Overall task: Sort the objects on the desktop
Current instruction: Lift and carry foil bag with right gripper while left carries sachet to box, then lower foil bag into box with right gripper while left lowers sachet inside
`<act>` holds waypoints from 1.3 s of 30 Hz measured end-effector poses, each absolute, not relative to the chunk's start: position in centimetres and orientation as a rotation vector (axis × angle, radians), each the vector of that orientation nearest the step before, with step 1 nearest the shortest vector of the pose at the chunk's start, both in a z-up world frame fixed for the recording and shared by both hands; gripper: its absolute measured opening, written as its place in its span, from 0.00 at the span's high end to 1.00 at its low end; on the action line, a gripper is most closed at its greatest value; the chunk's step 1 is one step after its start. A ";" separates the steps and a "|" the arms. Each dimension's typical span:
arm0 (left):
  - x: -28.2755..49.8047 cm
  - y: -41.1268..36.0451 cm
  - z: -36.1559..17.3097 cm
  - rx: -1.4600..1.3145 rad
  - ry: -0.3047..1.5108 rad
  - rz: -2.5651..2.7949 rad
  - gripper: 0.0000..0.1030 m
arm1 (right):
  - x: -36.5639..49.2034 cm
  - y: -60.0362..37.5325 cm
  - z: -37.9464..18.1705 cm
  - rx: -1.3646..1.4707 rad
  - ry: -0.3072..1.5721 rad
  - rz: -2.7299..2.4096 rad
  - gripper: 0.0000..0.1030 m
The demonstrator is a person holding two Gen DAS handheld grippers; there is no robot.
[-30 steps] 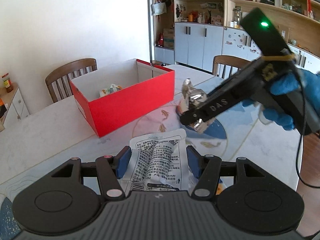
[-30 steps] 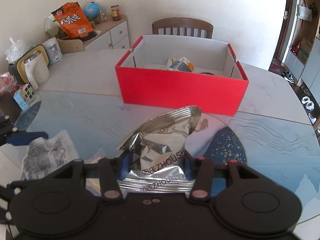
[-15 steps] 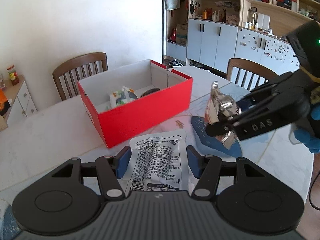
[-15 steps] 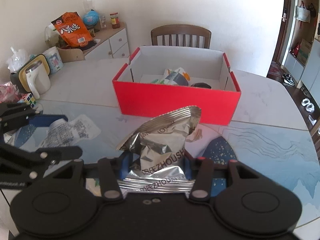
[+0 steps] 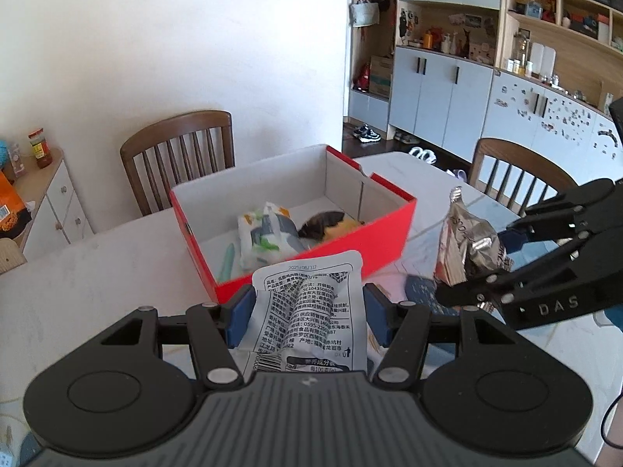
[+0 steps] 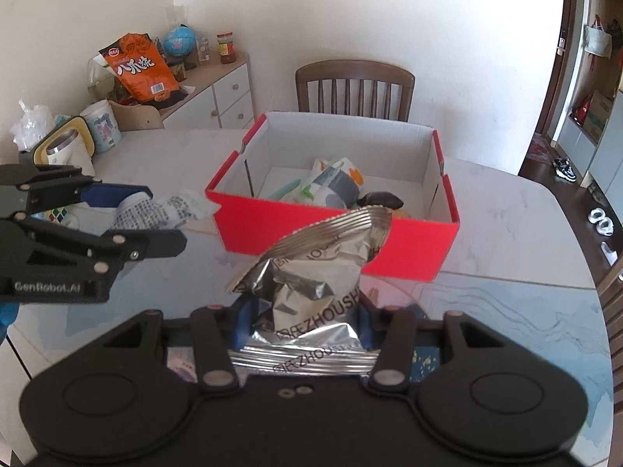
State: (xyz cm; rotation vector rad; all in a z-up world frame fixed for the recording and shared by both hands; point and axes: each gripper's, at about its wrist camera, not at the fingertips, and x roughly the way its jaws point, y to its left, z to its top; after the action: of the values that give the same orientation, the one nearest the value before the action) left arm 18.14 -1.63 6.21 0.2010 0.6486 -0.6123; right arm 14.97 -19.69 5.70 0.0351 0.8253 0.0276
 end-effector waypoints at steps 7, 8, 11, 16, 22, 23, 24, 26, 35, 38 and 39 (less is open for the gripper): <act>20.8 -2.9 7.5 0.215 0.623 -0.594 0.43 | 17.3 -20.9 7.1 0.013 0.795 0.031 0.51; 21.1 -3.1 7.6 0.219 0.618 -0.593 0.43 | 17.6 -21.1 7.2 0.009 0.791 0.030 0.51; 22.3 -3.7 7.9 0.226 0.613 -0.586 0.43 | 18.6 -21.7 7.6 0.005 0.784 0.031 0.51; 24.4 -4.6 8.1 0.228 0.616 -0.574 0.43 | 20.5 -22.7 7.8 0.008 0.778 0.029 0.51; 27.2 -5.7 8.2 0.242 0.626 -0.563 0.43 | 23.2 -23.9 7.7 0.015 0.771 0.031 0.51; 27.7 -6.0 8.2 0.245 0.628 -0.563 0.43 | 23.6 -24.1 7.7 0.013 0.771 0.031 0.51; 28.1 -6.1 8.2 0.248 0.629 -0.560 0.43 | 24.0 -24.3 7.7 0.012 0.772 0.031 0.51; 29.0 -6.5 8.1 0.250 0.636 -0.559 0.43 | 24.7 -24.7 7.6 0.012 0.774 0.033 0.51; 32.7 -7.5 6.8 0.249 0.700 -0.547 0.43 | 27.6 -26.1 7.3 -0.003 0.781 0.040 0.51; 33.7 -7.8 6.1 0.258 0.725 -0.540 0.43 | 28.6 -26.4 7.0 -0.009 0.785 0.047 0.51; 34.0 -8.0 5.9 0.261 0.733 -0.539 0.43 | 28.9 -26.5 6.8 -0.010 0.788 0.048 0.51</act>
State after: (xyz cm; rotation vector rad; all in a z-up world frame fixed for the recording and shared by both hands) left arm 33.97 -7.98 5.89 0.2610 0.7327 -0.5389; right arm 28.88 -26.55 6.83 -0.0105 0.7879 0.0477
